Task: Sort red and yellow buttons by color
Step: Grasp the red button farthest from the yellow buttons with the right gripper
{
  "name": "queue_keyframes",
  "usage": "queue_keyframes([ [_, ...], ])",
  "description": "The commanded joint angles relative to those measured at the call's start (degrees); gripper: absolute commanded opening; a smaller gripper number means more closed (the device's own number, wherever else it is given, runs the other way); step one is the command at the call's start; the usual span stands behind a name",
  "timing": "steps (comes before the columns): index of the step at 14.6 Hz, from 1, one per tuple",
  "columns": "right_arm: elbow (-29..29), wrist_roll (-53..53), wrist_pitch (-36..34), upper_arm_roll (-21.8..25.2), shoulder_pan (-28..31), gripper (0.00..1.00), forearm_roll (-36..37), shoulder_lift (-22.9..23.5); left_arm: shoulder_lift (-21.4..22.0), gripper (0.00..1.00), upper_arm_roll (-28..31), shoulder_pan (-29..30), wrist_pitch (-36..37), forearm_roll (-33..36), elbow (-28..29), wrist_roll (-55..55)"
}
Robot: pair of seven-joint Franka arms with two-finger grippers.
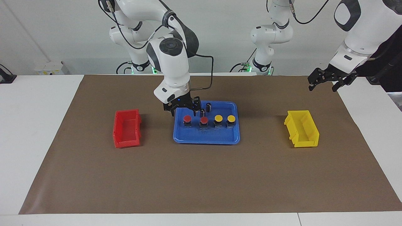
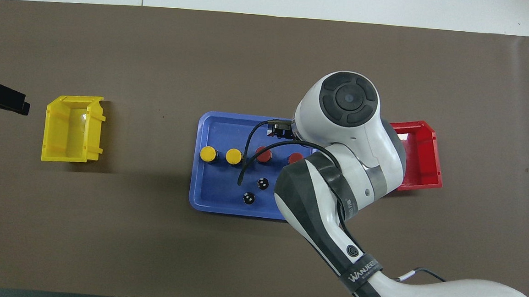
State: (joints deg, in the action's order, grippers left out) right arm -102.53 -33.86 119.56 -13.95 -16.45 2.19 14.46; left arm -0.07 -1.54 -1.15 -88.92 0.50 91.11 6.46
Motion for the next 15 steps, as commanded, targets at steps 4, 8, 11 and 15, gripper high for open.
queue_keyframes([
  [4, -9.7, -1.2, 9.2, -0.1, -0.9, 0.96, 0.4, -2.2, 1.8, 1.00, 0.3, -0.1, -1.3, -0.7, 2.2, 0.3],
  [8, -10.3, -1.2, 10.3, -0.1, -1.9, 0.84, 0.4, -0.9, 1.8, 1.00, 0.3, -0.1, -1.3, -0.7, 2.2, 0.3],
  [11, -11.9, -0.4, 11.6, -0.1, -1.5, 0.80, 0.4, -1.3, 1.8, 1.00, 0.3, -0.1, -1.3, -0.7, 2.2, 0.3],
  [15, -13.0, 1.4, 12.2, 0.0, -1.1, 0.78, 0.4, -1.5, 1.8, 1.00, 0.3, -0.1, -1.3, -0.7, 2.2, 0.3],
])
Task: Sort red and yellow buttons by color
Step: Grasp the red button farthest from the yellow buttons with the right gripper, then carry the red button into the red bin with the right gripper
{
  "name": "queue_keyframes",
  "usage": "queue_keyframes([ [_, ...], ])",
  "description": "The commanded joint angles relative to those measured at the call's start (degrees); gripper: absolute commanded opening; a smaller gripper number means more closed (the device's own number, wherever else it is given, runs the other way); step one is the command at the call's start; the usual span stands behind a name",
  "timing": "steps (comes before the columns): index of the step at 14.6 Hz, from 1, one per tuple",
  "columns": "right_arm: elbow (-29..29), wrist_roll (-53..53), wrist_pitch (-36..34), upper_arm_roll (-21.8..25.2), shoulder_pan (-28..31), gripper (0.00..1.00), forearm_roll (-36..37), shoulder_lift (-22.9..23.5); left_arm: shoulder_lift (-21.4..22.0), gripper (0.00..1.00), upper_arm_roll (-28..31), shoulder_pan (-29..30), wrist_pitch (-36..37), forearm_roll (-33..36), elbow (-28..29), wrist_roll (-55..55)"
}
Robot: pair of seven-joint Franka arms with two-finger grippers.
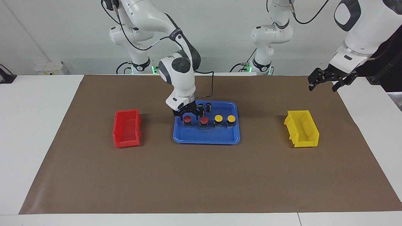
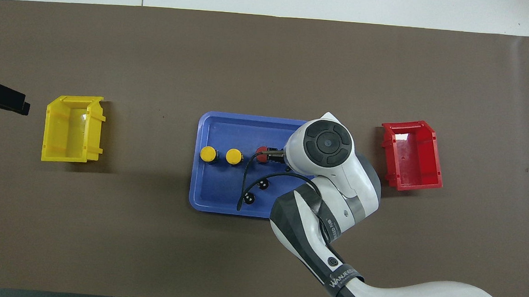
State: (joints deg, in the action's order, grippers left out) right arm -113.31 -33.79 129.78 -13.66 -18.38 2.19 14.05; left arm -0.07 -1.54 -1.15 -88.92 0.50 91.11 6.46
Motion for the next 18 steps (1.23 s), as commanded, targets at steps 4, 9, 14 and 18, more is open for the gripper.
queue_keyframes([
  [4, -3.3, 1.6, 3.6, -0.3, 1.1, 0.50, 0.4, -1.4, 1.8, 1.00, 0.3, -0.1, -1.3, -0.7, 2.2, 0.3],
  [9, 6.7, 3.6, -9.7, -0.3, 4.5, 0.35, 0.5, -1.2, 1.8, 1.00, 0.3, -0.1, -1.3, -0.7, 2.3, 0.3],
  [14, 8.4, 26.9, -22.7, -0.2, 20.9, 0.35, -1.8, -8.5, 1.8, 1.00, -0.1, -0.9, 0.6, -0.6, 1.6, 0.2],
  [18, 4.3, 37.7, -20.7, -0.1, 29.7, 0.35, -4.7, -10.2, 2.3, 1.00, -1.4, -3.1, -1.5, -1.2, 2.2, -4.1],
])
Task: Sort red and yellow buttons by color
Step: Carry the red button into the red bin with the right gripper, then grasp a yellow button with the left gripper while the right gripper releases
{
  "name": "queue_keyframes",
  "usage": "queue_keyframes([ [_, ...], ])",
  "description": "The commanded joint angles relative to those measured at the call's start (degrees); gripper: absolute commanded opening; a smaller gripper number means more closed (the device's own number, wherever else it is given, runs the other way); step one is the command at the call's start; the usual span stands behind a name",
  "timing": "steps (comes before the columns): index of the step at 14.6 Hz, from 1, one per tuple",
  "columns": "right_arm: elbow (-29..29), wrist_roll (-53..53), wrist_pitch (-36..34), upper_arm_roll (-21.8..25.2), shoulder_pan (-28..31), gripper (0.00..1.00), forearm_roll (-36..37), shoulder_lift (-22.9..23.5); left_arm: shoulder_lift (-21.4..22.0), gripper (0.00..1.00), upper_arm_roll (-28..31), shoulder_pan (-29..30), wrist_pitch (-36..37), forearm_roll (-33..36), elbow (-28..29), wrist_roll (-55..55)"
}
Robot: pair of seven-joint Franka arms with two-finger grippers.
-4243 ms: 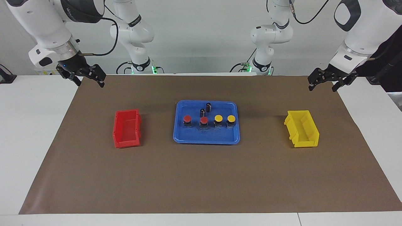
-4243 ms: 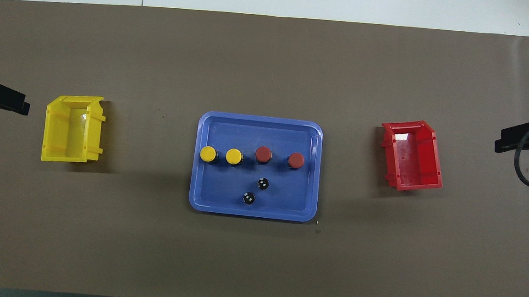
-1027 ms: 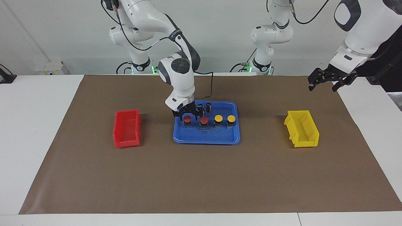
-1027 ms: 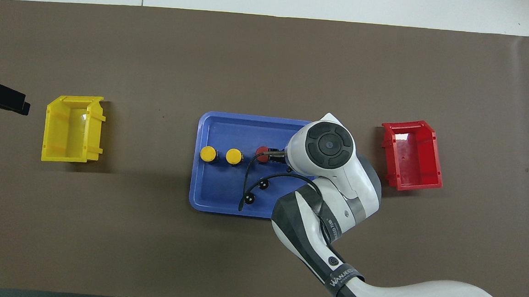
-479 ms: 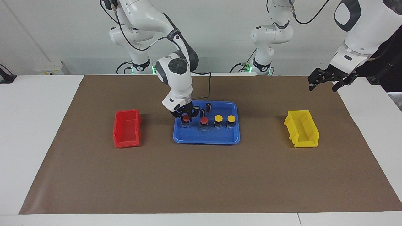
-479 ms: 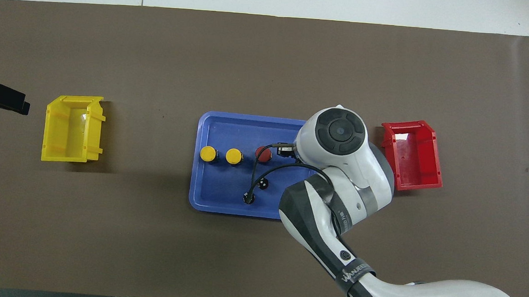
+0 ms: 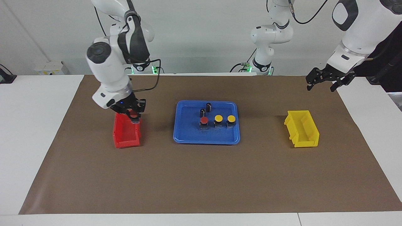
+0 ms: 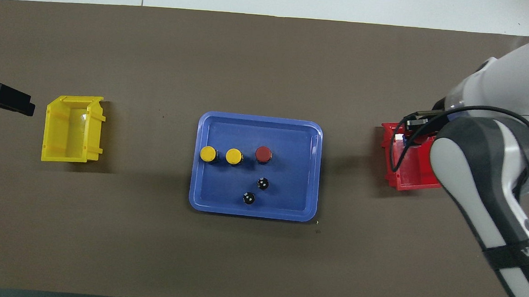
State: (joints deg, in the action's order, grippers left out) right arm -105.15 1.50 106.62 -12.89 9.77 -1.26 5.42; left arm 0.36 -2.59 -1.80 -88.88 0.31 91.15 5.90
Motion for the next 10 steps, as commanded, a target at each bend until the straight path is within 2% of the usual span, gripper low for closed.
queue_keyframes([
  [1, -5.7, 2.7, 3.7, -0.9, 1.9, 0.36, -1.2, -2.0, 2.6, 1.00, -0.7, -6.0, -6.6, -1.0, 4.9, -7.4],
  [2, -7.5, 2.8, 5.9, -0.9, 2.1, 0.36, -1.2, -2.8, 3.9, 1.00, -0.8, -8.5, -11.7, -0.9, 8.9, -10.2],
  [4, -11.3, 3.1, 9.4, -0.9, 2.3, 0.36, -1.3, -4.0, 3.2, 1.00, -1.1, -14.0, -16.5, -0.9, 12.9, -17.9],
  [7, -17.6, 4.6, 15.2, -0.9, 2.5, 0.36, -2.1, -5.9, 0.4, 1.00, -1.1, -20.5, -21.9, -0.9, 16.9, -25.1],
  [10, -23.2, 5.4, 20.5, -0.8, 2.8, 0.35, -4.2, -7.6, -4.8, 0.92, -1.2, -23.2, -28.5, -0.9, 18.6, -28.9],
])
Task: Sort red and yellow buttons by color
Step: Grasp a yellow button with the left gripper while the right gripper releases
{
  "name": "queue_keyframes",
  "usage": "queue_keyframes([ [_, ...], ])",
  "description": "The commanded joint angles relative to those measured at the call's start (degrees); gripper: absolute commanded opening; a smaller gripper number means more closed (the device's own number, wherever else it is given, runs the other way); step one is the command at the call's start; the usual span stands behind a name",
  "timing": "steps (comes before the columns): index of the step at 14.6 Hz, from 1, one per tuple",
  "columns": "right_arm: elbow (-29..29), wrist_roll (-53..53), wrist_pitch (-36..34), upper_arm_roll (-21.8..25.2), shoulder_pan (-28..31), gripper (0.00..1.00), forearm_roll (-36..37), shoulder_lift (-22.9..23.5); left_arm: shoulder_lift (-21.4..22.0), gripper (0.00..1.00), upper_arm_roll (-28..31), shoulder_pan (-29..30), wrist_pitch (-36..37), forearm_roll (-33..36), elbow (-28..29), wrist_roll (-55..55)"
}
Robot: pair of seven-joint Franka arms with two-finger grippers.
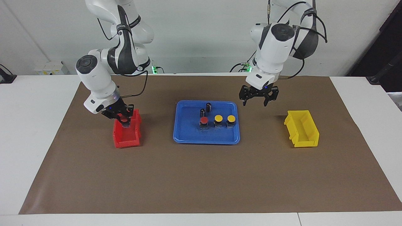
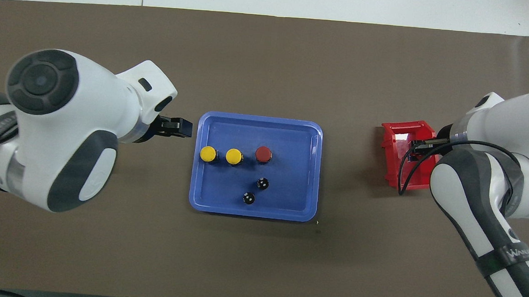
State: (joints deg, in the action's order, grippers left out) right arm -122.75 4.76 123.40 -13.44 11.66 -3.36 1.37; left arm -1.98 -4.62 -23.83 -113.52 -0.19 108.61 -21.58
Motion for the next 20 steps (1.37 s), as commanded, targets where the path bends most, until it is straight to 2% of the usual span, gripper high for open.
queue_keyframes([
  [1, -7.2, 2.2, 5.0, -0.3, 0.9, 0.36, -2.1, -3.8, -3.4, 0.91, 0.8, -2.4, -5.6, -0.4, 2.1, -2.5],
  [5, -8.8, 3.3, 7.1, -0.2, 0.9, 0.36, -2.7, -3.6, -4.7, 0.84, 0.8, -4.7, -12.2, -0.4, 6.9, -4.6],
  [8, -10.1, 4.6, 7.4, -0.2, 2.0, 0.36, -2.7, -3.9, -6.7, 0.83, 0.8, -6.1, -13.1, -0.4, 7.2, -5.8],
  [12, -11.7, 4.8, 8.3, -0.2, 2.5, 0.37, -2.7, -4.7, -6.1, 0.81, 0.8, -6.4, -13.5, -0.4, 9.6, -5.7],
  [17, -12.9, 4.8, 10.4, -0.2, 2.4, 0.54, -2.6, -5.0, -6.4, 0.79, 0.8, -6.8, -15.8, -0.4, 10.4, -5.8],
  [19, -11.6, 4.9, 9.5, -0.2, 2.1, 0.68, -2.6, -4.6, -6.4, 0.61, 0.8, -6.8, -15.8, -0.4, 10.4, -6.0],
  [20, -9.7, 5.0, 7.9, -0.2, 2.1, 0.69, -2.6, -4.2, -6.4, 0.52, 0.8, -6.8, -15.8, -0.4, 10.4, -6.0],
])
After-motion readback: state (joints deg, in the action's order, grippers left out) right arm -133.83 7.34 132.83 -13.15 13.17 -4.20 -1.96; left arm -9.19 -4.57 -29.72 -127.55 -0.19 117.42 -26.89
